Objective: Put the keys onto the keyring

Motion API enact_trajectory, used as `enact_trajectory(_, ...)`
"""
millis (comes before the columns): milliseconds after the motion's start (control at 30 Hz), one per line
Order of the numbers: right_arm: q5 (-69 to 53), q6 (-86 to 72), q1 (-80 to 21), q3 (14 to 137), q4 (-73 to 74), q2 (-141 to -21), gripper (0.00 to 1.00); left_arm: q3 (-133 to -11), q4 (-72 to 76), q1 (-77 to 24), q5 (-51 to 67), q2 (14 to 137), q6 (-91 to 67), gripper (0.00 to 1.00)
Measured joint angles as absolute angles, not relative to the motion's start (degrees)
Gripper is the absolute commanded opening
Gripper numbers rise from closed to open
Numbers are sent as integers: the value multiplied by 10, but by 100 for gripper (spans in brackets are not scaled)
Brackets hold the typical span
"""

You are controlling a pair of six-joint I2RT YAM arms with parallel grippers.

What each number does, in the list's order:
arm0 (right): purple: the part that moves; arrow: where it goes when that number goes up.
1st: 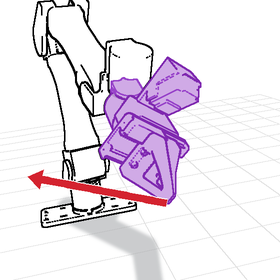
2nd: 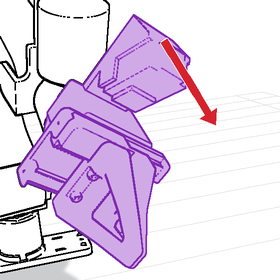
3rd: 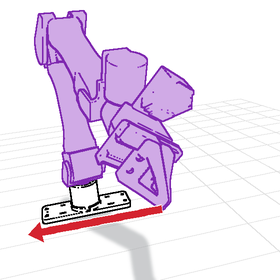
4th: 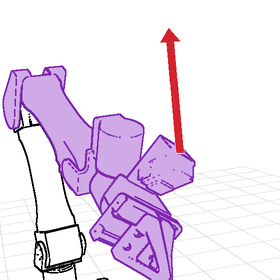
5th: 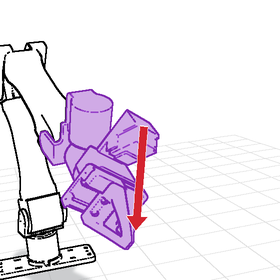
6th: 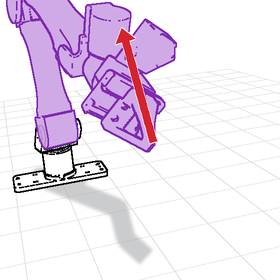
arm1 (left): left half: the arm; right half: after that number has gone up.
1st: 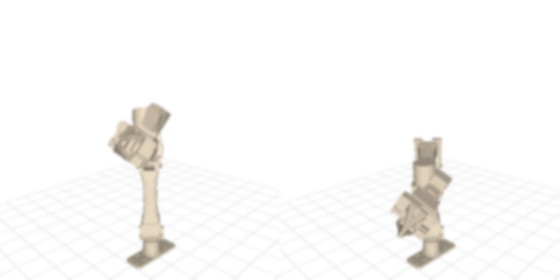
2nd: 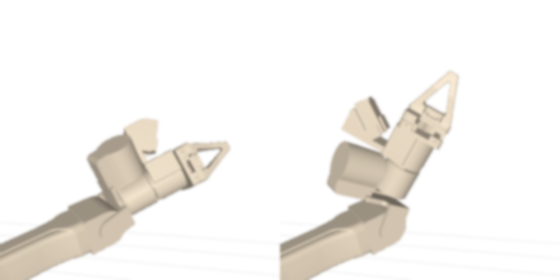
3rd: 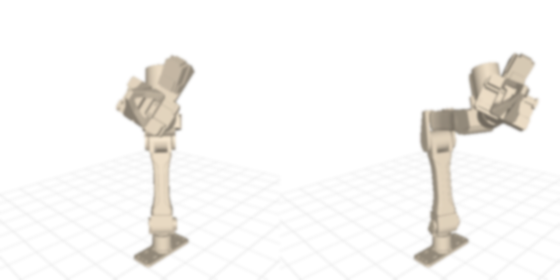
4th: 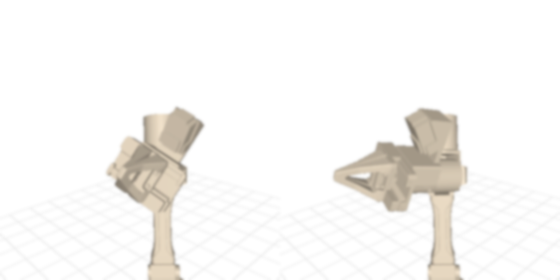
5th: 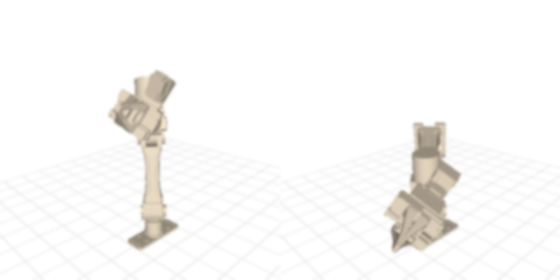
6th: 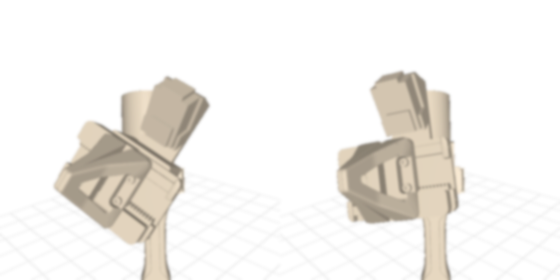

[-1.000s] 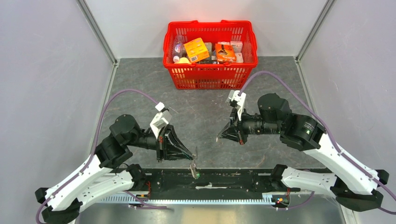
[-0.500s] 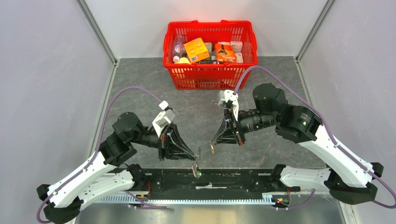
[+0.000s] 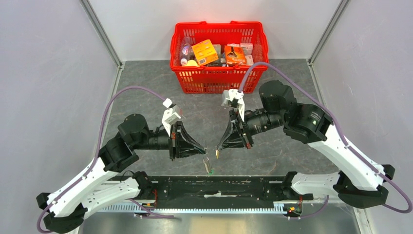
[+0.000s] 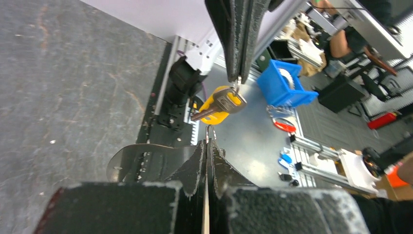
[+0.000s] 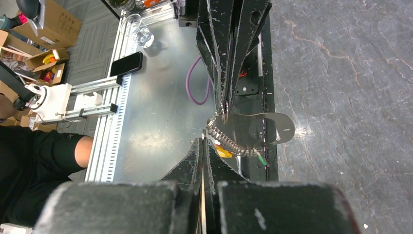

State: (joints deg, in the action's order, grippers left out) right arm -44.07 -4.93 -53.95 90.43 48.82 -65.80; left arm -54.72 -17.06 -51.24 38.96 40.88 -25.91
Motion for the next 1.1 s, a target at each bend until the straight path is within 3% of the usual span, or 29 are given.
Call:
enact_trajectory(500, -390, -84, -540, 965, 515, -758, 0, -575, -262, -512, 261, 403, -209, 2)
enact_trajectory(1100, -360, -95, -562, 995, 520, -809, 0, -578, -303, -512, 209, 401, -187, 2)
